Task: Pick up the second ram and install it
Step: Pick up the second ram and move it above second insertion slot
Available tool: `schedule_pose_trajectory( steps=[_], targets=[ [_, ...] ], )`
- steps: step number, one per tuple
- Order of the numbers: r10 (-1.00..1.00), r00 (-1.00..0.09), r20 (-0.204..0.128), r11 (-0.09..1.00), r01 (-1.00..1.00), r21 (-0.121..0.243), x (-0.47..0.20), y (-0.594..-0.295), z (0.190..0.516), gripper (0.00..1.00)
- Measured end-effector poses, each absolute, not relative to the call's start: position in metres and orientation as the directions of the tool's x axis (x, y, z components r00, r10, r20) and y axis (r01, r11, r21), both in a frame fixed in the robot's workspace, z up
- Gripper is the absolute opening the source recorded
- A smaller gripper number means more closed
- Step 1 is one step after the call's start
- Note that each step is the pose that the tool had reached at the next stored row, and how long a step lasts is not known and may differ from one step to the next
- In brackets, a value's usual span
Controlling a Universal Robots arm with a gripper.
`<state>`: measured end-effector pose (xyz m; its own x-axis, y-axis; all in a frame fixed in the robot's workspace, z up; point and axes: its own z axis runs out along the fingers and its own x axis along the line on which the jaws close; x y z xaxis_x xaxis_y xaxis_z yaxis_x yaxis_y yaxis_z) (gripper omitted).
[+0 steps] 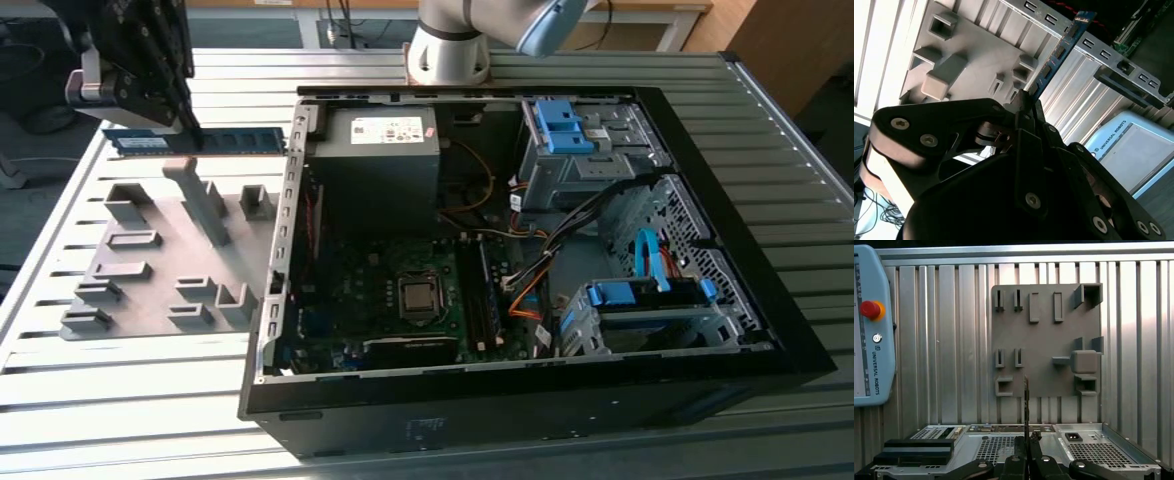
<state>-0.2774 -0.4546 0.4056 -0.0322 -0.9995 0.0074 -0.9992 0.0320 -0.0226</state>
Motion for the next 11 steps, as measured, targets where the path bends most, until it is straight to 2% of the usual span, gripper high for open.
schedule_pose_trajectory(
  steps=[11],
  targets=[
    [-0.999, -0.032, 0.007, 0.032, -0.999, -0.023, -0.254, -0.455, 0.405, 0.14]
  ],
)
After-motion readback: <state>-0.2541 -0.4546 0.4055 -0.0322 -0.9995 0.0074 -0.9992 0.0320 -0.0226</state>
